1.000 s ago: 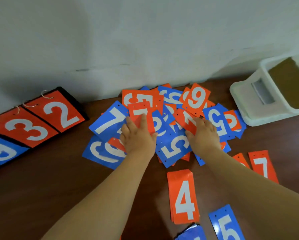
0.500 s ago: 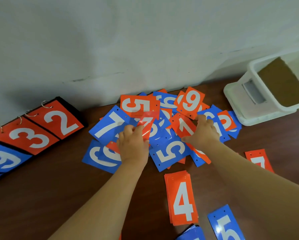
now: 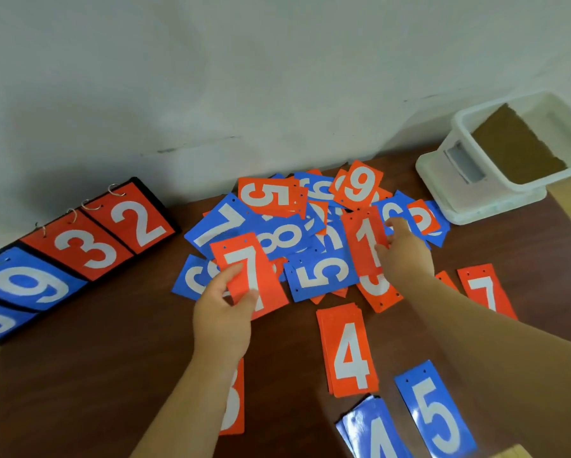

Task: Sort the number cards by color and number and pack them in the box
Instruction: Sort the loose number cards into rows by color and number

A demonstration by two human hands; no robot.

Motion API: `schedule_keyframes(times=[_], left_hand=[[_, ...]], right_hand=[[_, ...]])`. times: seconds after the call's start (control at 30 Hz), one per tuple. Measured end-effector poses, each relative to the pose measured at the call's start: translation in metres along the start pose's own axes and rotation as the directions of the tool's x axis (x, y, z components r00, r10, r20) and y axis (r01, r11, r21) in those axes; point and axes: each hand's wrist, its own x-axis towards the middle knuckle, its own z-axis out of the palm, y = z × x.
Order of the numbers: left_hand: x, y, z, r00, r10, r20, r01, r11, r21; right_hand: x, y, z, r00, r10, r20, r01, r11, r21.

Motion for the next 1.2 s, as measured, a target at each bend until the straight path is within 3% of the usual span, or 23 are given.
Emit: schedule_keyframes(times=[0.13,0.23,0.3,0.4,0.53,0.63,0.8,0.93,1.2], left_hand=[[-0.028,-0.018,-0.03,1.0,-0.011,0.006,0.011,0.999,0.035],[-0.041,-0.022,-0.043,1.0,-0.012,0.006,0.012,0.999,0.037],[-0.051,-0.023,-0.05,0.999,-0.026,0.018,0.025,0.999,0.024],[-0.075,-0.021,-0.061,0.999,-0.005,0.039,0.004,1.0,0.018],[-0.112,-0.023,-0.078,0.997,0.075,0.028,-0.075,0.997,-0.005],[-0.157,-0.049,-0.096,0.99,0.115,-0.087,-0.121,0.991,-0.063],[-0.23,-0.119,-0.131,0.962,0.011,-0.274,-0.039,0.995,-0.095],[-0.267,-0.16,-0.169,0.907,-0.043,-0.42,-0.013,0.991,-0.131],[-0.282,-0.218,-0.231,0.892,-0.098,-0.441,-0.018,0.968,-0.252]], right_hand=[[-0.028,0.001,-0.015,0.997,-0.007,-0.077,0.009,1.0,0.028],[-0.064,-0.005,-0.026,0.993,0.05,-0.106,-0.017,0.956,0.294],[-0.101,-0.012,-0.027,0.995,0.08,-0.067,-0.038,0.875,0.482],[-0.162,-0.014,-0.02,0.995,0.031,0.092,-0.08,0.8,0.595],[-0.215,0.001,-0.006,0.979,-0.073,0.192,-0.063,0.784,0.618],[-0.247,0.01,-0.003,0.947,-0.183,0.265,-0.025,0.779,0.627],[-0.3,0.013,0.007,0.899,-0.303,0.317,0.018,0.749,0.663],[-0.329,0.001,0.02,0.852,-0.414,0.319,0.137,0.766,0.628],[-0.379,-0.057,0.055,0.786,-0.51,0.349,0.293,0.805,0.516]])
